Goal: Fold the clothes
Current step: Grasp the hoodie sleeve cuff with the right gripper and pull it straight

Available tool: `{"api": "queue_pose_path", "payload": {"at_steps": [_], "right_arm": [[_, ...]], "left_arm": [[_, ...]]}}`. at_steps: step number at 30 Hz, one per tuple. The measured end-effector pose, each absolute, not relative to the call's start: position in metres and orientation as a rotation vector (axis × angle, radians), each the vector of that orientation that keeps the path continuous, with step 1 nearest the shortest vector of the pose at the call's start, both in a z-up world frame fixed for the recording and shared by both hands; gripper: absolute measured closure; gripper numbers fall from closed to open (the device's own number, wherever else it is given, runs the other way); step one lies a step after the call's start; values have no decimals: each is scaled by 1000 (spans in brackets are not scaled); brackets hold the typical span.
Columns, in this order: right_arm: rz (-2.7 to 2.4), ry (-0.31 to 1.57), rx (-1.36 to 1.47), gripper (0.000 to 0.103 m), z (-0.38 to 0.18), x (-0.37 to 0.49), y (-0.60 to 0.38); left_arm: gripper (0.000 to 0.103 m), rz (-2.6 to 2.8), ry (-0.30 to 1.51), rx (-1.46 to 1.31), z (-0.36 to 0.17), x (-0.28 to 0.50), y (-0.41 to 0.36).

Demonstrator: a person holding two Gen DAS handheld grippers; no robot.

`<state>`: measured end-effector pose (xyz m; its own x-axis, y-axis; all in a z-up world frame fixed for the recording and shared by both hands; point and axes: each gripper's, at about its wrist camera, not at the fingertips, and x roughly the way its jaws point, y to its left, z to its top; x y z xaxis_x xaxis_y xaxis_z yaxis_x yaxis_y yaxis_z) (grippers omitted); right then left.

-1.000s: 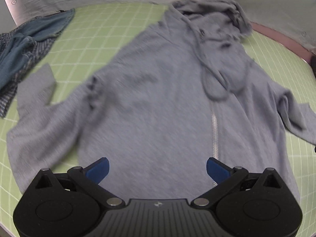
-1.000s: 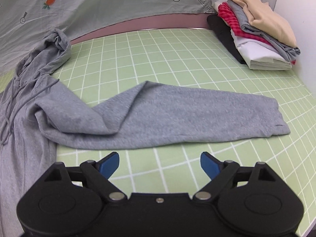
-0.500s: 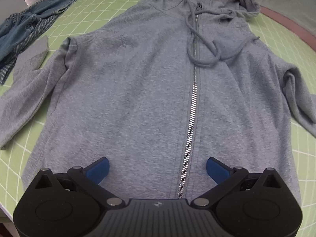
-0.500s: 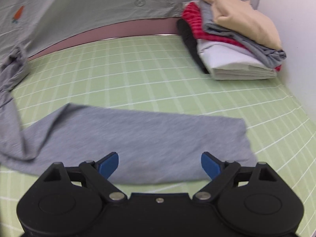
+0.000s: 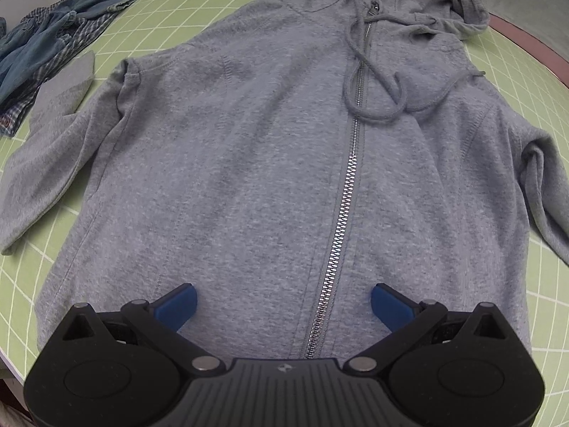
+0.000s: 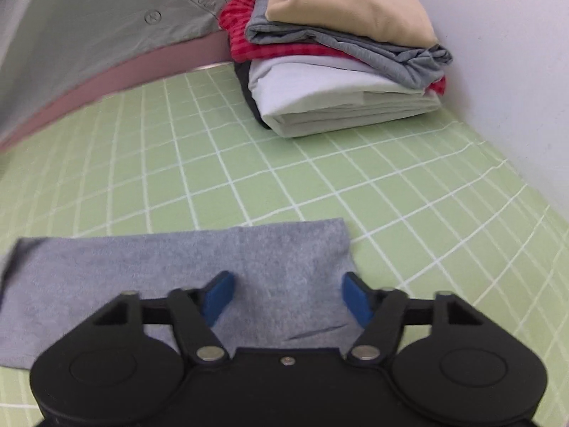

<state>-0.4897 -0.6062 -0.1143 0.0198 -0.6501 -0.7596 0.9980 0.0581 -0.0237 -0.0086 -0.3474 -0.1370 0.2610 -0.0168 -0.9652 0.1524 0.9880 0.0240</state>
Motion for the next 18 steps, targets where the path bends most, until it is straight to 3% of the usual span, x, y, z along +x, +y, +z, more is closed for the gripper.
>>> {"api": "queue_pose_path", "payload": {"at_steps": [1,2,4,18], "right_arm": [[-1420,707,626,53,-113,-489,-605],[-1425,709,616,71,-112,-488,-605],[-1467,712,616,83,-111,-490,-605],[-1653,750,649,83,-110,-541,-580]], "left_arm": [[0,-112,1307,119,-137,-8,-348],[0,-110,1310,118,-137,-7,-348],[0,-109,1315,117,-138,-5,-349],[0,-115,1290,117,-138,-9,-349]]}}
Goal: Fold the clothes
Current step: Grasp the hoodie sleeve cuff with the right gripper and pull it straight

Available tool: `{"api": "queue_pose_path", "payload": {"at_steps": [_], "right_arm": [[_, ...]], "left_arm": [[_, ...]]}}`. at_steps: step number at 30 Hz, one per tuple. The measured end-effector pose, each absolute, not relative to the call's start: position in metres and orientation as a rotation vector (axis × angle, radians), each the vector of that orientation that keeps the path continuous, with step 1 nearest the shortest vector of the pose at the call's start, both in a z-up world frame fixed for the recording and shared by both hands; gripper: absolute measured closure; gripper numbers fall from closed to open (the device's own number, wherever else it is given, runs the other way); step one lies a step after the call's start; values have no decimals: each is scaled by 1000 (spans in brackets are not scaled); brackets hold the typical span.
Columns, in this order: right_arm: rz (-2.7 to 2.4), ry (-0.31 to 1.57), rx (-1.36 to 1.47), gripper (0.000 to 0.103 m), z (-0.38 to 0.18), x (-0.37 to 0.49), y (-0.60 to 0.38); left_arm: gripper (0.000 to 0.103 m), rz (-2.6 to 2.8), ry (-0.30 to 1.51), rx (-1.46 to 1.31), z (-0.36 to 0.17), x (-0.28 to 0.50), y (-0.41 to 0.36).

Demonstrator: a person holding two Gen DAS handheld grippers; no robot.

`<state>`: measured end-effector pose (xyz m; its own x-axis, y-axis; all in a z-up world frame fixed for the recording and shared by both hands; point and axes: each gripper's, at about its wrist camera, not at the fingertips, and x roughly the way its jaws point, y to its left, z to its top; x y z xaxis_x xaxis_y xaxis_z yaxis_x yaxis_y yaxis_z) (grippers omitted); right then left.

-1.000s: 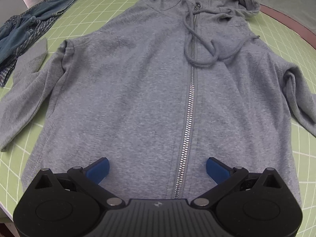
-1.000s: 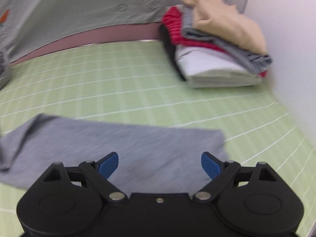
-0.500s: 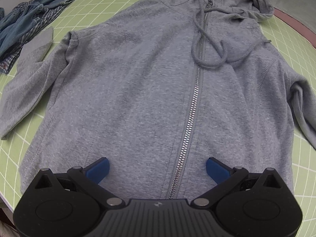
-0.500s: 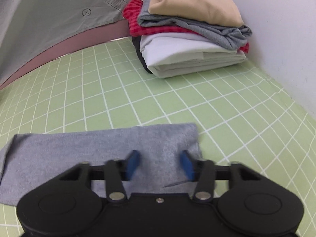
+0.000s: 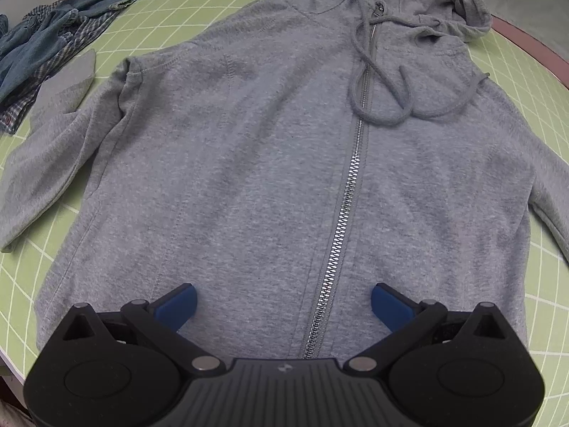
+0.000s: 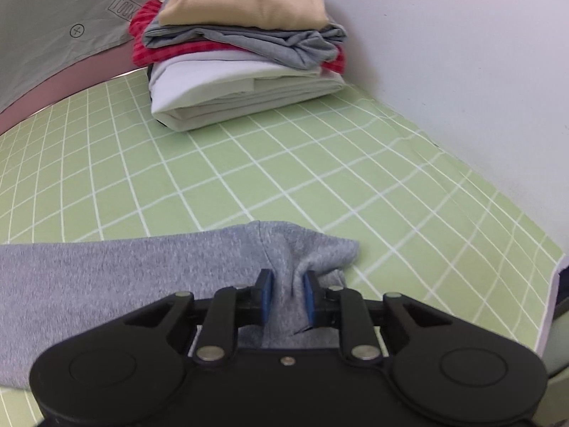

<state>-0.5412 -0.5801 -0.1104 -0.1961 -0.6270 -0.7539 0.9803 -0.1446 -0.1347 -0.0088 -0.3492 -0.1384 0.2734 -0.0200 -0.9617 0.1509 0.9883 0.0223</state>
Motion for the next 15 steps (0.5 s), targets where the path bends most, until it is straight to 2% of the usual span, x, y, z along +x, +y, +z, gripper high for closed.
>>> {"api": "queue_pose_path", "payload": {"at_steps": [7,15], "right_arm": [[-1664,756,669,83,-110,-549,-544],[-1667,752,701,81,-111,-550,-500]], "left_arm": [[0,-140,1272,114,-136,-17,-340],[0,-139,1212,55,-113,-36,-296]]}}
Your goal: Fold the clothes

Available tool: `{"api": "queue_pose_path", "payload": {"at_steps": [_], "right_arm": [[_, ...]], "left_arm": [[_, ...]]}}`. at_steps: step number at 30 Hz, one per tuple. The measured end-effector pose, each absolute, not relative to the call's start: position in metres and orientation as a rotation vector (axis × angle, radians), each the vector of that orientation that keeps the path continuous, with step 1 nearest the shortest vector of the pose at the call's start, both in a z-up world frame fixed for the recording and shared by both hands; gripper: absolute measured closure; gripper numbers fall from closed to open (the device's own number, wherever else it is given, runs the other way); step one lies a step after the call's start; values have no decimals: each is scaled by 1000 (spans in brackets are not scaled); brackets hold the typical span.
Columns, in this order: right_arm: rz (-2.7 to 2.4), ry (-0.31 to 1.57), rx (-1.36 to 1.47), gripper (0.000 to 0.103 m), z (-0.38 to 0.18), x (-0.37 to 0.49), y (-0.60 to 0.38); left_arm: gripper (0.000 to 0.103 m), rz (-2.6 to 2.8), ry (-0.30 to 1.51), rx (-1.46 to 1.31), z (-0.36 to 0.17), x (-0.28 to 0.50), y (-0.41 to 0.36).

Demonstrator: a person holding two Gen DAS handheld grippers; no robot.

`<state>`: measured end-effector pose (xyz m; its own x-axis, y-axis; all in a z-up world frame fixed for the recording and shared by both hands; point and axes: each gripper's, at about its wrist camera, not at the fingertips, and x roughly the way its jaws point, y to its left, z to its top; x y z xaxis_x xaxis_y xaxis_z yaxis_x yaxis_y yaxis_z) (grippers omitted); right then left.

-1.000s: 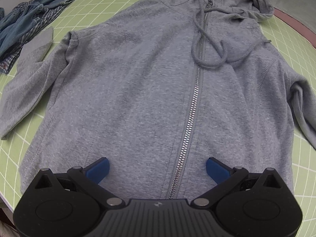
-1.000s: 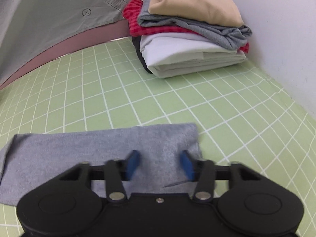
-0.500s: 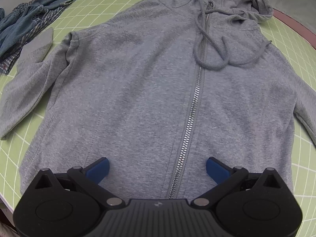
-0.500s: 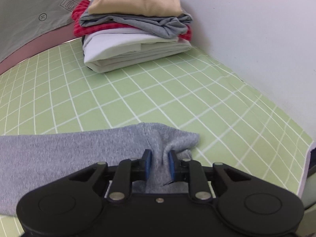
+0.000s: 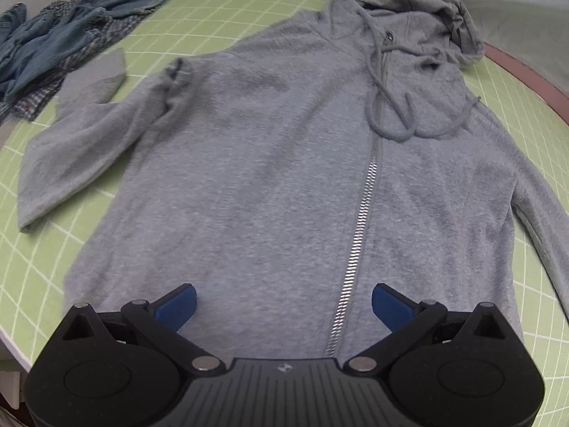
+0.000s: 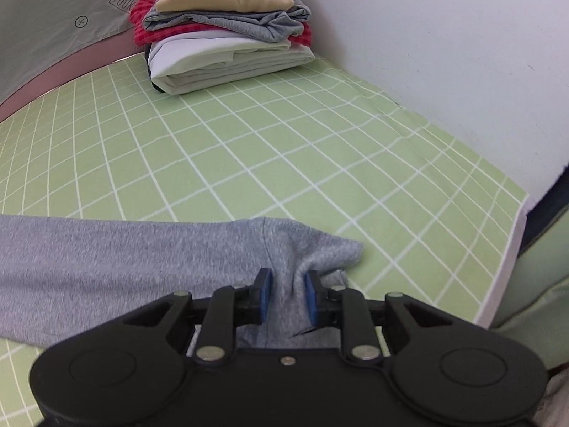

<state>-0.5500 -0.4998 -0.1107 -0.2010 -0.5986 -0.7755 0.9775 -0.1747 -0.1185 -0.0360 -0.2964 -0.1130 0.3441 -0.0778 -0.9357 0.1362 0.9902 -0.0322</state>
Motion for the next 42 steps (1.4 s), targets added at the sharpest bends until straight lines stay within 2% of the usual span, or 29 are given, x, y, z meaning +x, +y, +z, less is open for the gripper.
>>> {"api": "queue_pose_path", "payload": {"at_steps": [9,15,17,20,26,32,42], "right_arm": [[-1674,724,735,81,-111,-543,-469],[-1664,742,723,76,-109,-540,-464],[-1674,734,713,57,-105,-536,-462],[-1679,714,672,39,-97,-519,-453],[-1610,714,574,19,-81,-447,-430],[-1502,725,598,14,-78,-366,-407],[-1416,767,592,14,-68,-258,-372]], "left_arm": [[0,-128,1192,64,-105,-51,-264],[0,-123,1176,74,-104,-55,-246],[0,-116,1162,74,-102,-56,-238],[0,-107,1143,64,-97,-55,-223],[0,-90,1130,46,-90,-38,-184],[0,-32,1101,3,-82,-9,-125],[3,-8,1093,-135,-85,49,-31]]}}
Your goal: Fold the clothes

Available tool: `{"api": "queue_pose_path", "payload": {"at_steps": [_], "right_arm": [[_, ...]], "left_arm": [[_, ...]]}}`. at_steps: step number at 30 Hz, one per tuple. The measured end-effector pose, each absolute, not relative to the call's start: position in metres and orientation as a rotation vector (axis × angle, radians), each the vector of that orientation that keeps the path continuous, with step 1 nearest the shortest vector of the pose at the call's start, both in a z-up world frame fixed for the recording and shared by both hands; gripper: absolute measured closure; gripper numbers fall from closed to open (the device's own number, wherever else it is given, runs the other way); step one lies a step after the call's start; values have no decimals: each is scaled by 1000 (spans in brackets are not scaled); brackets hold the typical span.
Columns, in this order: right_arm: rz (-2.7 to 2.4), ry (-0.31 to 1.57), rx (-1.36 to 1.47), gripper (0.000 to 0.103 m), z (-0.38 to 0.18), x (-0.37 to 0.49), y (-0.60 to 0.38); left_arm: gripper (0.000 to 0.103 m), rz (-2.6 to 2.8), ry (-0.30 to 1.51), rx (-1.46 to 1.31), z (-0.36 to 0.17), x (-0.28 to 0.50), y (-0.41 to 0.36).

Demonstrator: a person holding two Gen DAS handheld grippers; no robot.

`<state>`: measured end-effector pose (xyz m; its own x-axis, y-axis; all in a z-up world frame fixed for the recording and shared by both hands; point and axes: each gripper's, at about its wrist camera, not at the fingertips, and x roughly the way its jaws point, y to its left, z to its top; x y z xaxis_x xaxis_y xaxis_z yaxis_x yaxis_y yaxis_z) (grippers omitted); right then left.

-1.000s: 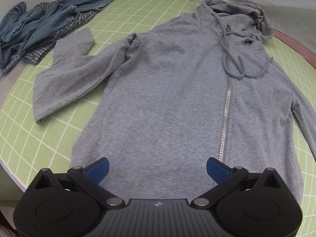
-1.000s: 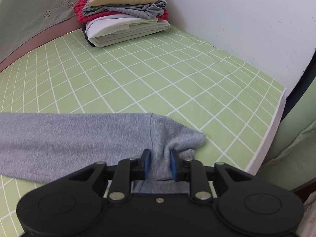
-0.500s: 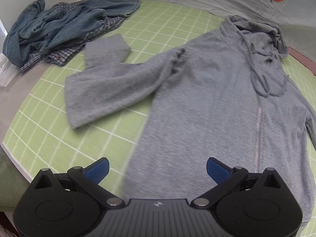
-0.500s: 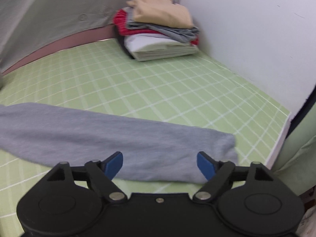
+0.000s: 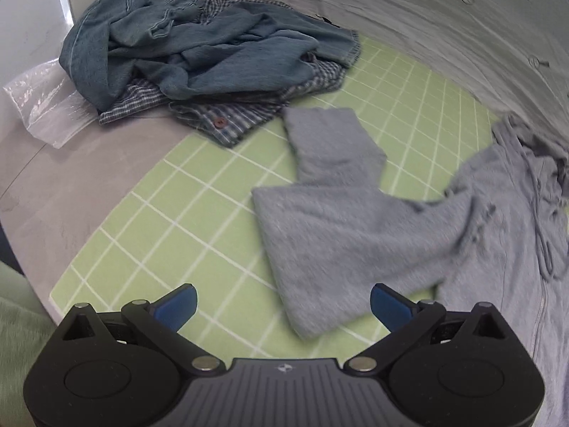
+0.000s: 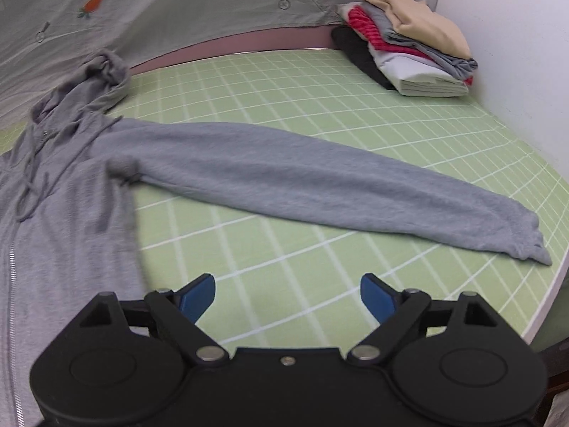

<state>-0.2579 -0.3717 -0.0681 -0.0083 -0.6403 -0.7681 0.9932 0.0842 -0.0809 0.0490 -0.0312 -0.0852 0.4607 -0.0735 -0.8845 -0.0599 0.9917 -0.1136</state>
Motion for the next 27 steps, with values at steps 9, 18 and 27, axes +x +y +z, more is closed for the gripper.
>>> {"api": "queue_pose_path", "payload": {"at_steps": [9,18,27], "right_arm": [[-1492,738,631,13,-73,-221,-346],[-1497,782,600,13,-69,-215,-347],[-1313,902,421,13,-60,-199,-401]], "left_arm": [[32,-158,1144,-106,-111,90,-31],[95,-168,1061,-41,-102,97,-59],[95,-341,929,15,-59,79,-186]]}}
